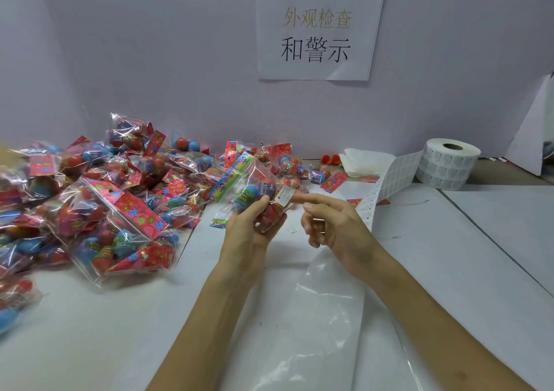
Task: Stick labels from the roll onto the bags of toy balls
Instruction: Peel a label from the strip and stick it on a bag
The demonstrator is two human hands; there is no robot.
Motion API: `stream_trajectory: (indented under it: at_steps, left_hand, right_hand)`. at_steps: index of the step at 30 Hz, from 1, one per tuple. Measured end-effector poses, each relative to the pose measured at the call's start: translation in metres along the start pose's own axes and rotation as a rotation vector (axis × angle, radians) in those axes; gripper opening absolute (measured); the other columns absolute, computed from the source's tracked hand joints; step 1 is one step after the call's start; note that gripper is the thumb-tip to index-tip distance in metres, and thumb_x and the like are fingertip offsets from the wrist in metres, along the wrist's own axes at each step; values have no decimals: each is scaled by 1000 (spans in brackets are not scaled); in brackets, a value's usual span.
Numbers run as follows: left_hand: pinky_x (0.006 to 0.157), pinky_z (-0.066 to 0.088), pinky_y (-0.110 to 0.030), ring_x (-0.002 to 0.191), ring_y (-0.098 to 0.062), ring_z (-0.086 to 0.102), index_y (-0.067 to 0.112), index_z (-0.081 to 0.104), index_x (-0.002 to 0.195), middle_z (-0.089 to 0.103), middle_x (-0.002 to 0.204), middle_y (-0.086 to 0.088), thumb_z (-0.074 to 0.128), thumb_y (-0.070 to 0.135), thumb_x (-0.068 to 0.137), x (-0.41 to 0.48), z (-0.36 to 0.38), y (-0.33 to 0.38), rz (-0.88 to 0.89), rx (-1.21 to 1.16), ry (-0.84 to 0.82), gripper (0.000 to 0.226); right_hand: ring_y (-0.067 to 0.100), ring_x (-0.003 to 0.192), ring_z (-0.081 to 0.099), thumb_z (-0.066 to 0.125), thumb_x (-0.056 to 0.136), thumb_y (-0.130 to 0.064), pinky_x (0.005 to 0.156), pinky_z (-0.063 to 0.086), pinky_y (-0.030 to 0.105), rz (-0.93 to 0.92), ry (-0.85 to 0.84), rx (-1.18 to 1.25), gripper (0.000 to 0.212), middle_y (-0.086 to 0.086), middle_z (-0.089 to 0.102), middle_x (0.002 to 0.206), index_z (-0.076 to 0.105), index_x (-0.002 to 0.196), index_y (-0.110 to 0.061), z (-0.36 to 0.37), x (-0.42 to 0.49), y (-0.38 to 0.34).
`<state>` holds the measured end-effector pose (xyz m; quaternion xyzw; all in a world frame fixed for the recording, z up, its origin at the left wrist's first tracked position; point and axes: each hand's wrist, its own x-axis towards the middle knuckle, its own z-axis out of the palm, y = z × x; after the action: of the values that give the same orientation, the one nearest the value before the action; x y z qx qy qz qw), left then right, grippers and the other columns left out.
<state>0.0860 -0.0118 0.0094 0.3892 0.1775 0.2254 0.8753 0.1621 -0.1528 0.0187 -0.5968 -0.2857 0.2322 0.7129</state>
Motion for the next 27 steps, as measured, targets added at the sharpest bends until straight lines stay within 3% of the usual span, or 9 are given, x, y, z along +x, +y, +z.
stream_trajectory:
  at_steps: [4, 10, 17, 24, 27]
  left_hand:
    - [86, 61, -33, 123, -34, 64, 0, 58, 138, 68, 129, -21, 60, 11, 99, -2, 2, 1, 0, -5, 11, 40]
    - [86, 62, -32, 114, -30, 67, 0, 56, 139, 66, 130, -23, 63, 10, 98, -2, 2, 1, 18, 8, 15, 43]
    - [84, 62, -33, 114, -29, 68, 4, 57, 139, 68, 129, -19, 65, 7, 96, -1, 3, 1, 31, -2, 37, 43]
    - [80, 64, -32, 117, -32, 68, 4, 57, 138, 69, 126, -19, 66, 6, 95, 0, 2, 1, 24, -31, 42, 44]
    - [78, 64, -32, 113, -31, 70, 2, 56, 138, 70, 124, -20, 67, 6, 95, 1, 1, 1, 14, -43, 48, 44]
  right_hand:
    - [17, 54, 41, 54, 100, -9, 49, 41, 24, 3, 23, -47, 27, 6, 57, 62, 75, 114, -17, 0, 0, 1]
    - [15, 49, 43, 56, 99, -8, 49, 42, 24, -40, 47, -153, 26, 6, 59, 62, 75, 115, -17, 1, 0, 1]
    - [5, 50, 49, 58, 99, -8, 53, 45, 20, -203, 90, -417, 32, 1, 64, 61, 72, 106, -35, 2, -1, 5]
    - [4, 59, 57, 61, 98, -19, 60, 47, 14, -335, 151, -794, 40, -16, 62, 66, 63, 134, -36, 1, -2, 18]
    - [5, 59, 56, 56, 98, -27, 65, 51, 24, -390, 159, -961, 49, -19, 61, 72, 51, 144, -44, 0, -4, 20]
